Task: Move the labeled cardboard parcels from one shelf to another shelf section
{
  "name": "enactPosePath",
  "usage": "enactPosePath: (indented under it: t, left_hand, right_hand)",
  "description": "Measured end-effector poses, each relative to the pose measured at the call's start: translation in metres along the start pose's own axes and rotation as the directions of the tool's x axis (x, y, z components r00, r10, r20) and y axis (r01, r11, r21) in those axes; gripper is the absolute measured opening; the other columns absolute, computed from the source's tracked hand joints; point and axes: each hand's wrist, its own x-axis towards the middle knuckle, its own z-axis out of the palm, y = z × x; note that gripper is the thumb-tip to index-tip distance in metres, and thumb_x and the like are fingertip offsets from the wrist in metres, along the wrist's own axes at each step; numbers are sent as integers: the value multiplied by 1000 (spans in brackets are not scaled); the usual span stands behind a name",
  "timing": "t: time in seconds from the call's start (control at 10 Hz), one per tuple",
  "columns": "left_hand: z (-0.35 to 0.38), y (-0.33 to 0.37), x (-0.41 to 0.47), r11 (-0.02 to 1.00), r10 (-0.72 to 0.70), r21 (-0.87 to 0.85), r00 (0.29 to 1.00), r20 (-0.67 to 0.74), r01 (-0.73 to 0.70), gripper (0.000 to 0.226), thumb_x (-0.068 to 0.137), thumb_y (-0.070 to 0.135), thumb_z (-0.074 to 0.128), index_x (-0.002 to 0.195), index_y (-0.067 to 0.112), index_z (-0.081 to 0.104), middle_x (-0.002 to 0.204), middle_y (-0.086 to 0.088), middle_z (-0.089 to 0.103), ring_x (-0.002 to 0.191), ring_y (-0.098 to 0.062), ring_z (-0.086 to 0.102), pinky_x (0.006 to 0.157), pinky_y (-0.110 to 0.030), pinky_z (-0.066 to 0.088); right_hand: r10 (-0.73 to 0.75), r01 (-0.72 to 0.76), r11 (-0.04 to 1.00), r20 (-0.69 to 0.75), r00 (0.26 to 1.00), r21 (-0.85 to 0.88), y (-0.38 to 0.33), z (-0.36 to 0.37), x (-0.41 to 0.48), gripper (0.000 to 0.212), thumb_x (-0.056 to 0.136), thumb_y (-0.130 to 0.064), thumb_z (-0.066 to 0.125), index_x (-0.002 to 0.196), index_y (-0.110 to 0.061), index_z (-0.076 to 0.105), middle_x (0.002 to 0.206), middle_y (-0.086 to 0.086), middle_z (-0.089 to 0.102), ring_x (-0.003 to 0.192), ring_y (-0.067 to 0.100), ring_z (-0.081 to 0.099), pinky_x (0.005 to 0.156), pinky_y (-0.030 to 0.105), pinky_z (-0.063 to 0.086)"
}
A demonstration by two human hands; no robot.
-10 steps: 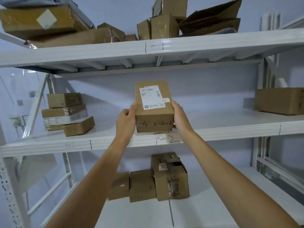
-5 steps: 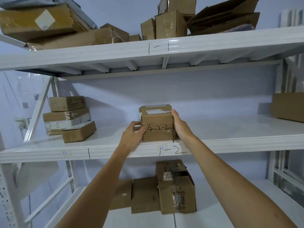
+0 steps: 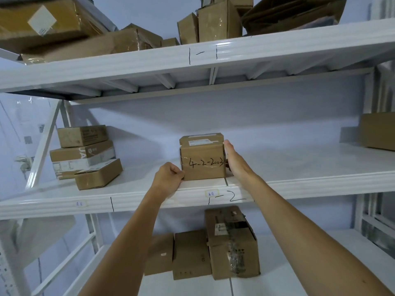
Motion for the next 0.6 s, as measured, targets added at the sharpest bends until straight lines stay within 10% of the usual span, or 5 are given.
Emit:
enactPosePath:
  t: [0.2,0.4,0.6]
  left_hand:
    - [0,-1,-9,994,78,73,996,35,-81,17,93,22,70,76,19,68,91,-11,76,90,-32,70,91,-43,57]
    - [0,2,-21,988,112,105,993,25,-114,10,89,24,70,80,23,65,79,5,71,75,-18,66,58,-21,45]
    - [-6,-1,-42,970,176,169,984,20,-176,16,89,24,67,95,9,64,93,-5,73,95,-28,68,75,-35,51]
  right_hand:
    - [-69,64,993,-51,996,-103,6,1,-9,83,96,-77,15,141,-20,57,144,6,60,130,25,54,113,46,38]
    - [-130,110,986,-167,977,-124,8,-1,-23,57,104,-65,19,102,-24,59,96,-3,61,93,18,55,82,35,38]
    - [-144,88,963,-206,968,-256,21,1,-46,70,103,-63,32,151,-14,46,153,7,54,135,28,52,105,41,39]
